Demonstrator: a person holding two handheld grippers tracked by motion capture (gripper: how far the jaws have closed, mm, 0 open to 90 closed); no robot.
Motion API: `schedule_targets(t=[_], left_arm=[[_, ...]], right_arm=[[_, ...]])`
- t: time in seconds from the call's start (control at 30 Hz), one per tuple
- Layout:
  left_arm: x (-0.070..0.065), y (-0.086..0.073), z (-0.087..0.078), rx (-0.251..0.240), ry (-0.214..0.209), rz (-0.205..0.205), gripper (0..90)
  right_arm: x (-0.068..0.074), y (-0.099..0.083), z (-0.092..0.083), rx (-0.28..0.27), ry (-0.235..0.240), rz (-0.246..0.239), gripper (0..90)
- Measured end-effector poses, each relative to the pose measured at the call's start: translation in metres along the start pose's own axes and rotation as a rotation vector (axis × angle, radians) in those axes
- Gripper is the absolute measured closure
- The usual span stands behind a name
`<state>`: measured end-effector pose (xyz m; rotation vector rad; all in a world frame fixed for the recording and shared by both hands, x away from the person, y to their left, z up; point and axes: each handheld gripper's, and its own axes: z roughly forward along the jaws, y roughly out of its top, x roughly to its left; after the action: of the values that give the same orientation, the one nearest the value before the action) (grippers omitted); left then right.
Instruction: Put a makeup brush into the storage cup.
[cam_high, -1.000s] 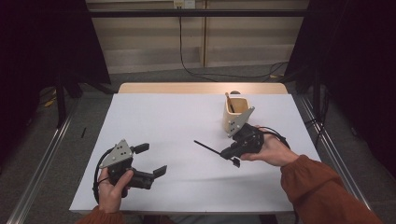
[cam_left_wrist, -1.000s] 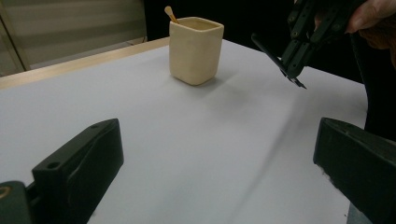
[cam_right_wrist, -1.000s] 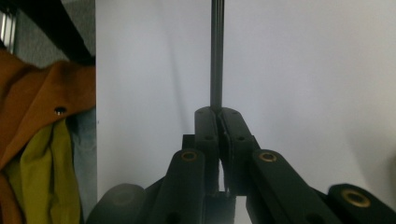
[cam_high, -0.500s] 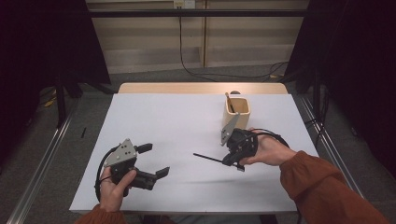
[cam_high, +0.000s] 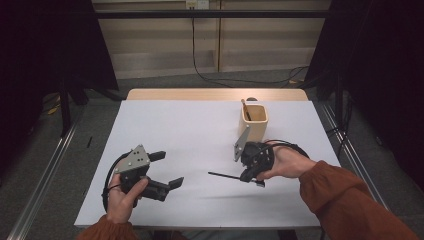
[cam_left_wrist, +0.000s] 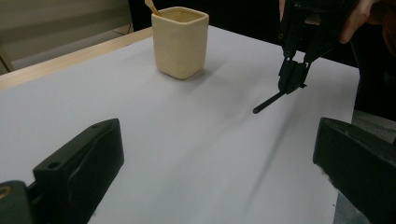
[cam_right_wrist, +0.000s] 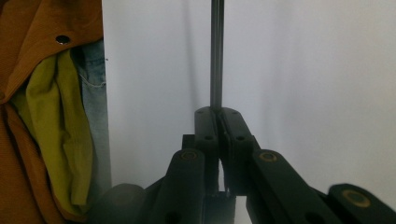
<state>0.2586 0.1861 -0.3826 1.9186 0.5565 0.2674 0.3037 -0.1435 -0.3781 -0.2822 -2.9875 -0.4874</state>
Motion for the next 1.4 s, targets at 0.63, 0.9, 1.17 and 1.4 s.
schedule_targets(t=[0.63, 0.9, 1.17, 1.4], left_arm=[[-0.010, 0.033, 0.031, 0.045, -0.123, 0.075, 1.6], [-0.012, 0.044, 0.042, 0.095, -0.172, 0.094, 2.5], [-0.017, 0.046, 0.057, 0.206, -0.227, 0.113, 3.0], [-0.020, 0.053, 0.065, 0.281, -0.248, 0.127, 3.1]], right_arm=[[0.000, 0.003, 0.005, 0.012, 0.027, -0.021, 86.2], [-0.002, 0.004, 0.006, 0.016, 0.026, -0.025, 86.2], [0.000, 0.008, 0.004, 0.044, 0.035, -0.039, 86.2], [0.001, 0.013, 0.005, 0.061, 0.028, -0.059, 86.2]])
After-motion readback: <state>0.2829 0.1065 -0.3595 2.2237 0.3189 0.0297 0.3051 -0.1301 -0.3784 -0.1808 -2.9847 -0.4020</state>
